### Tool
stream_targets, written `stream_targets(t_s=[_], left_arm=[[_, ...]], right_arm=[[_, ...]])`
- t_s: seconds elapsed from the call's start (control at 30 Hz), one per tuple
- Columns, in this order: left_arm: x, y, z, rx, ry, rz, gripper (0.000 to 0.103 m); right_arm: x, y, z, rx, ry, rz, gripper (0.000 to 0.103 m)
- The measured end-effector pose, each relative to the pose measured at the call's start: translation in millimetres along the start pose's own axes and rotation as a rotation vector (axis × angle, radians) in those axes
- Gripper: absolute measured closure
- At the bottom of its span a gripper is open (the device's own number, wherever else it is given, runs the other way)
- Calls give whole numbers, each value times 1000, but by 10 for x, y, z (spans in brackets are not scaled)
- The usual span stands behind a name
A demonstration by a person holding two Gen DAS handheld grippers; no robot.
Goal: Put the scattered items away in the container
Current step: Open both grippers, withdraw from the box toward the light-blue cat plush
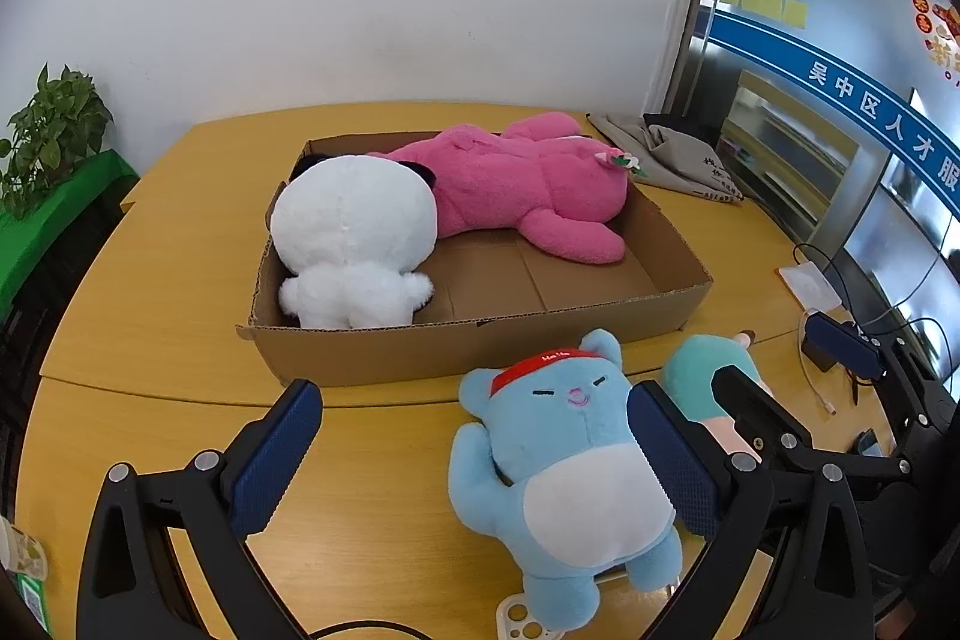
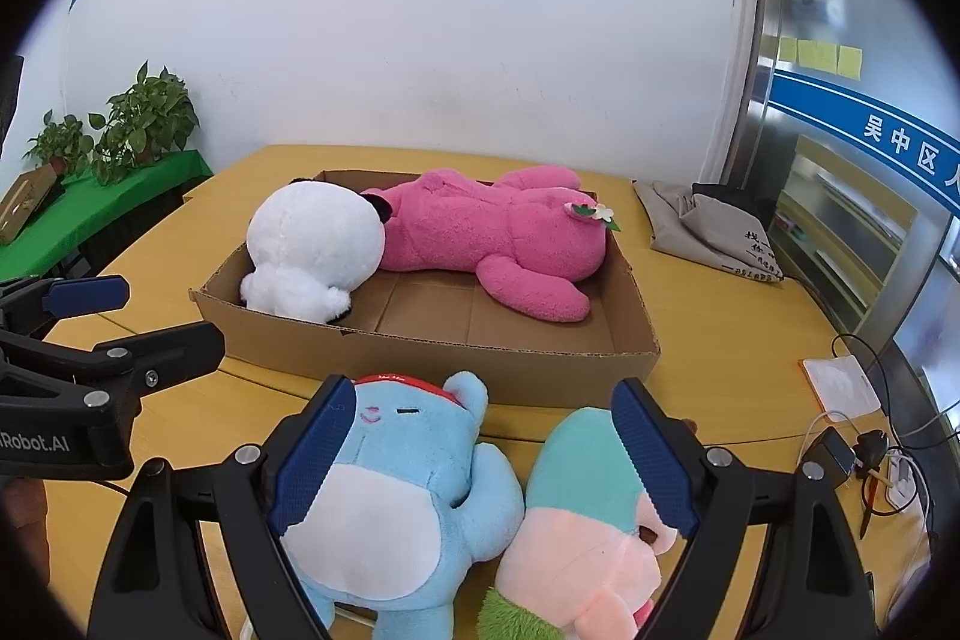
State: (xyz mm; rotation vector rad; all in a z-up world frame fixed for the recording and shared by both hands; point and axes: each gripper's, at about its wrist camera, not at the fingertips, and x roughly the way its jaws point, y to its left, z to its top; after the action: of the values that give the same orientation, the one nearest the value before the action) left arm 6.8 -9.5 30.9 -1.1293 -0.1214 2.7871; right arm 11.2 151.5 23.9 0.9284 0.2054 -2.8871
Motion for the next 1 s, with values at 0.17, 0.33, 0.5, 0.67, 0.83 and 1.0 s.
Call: stream_targets(t_s=[0.17, 0.33, 0.5, 0.67, 0.83, 1.0], left_arm=[[75, 36, -25, -12, 15, -8, 0], [128, 38, -25, -18, 21, -34, 0], [159, 26, -4, -15, 27, -35, 0], [199, 17, 8, -8, 35, -37, 0], [262, 19, -14, -6, 49, -54, 0], [357, 104, -56, -13, 72, -63, 0]], right_arm=[[54, -28, 5, 5, 10, 0, 15], [88, -60, -5, 0, 19, -3, 15], [109, -124, 3, 11, 21, -10, 15], [141, -166, -2, 17, 27, -14, 15], [205, -192, -18, 22, 42, -23, 15], [293, -245, -63, 31, 65, -24, 15]])
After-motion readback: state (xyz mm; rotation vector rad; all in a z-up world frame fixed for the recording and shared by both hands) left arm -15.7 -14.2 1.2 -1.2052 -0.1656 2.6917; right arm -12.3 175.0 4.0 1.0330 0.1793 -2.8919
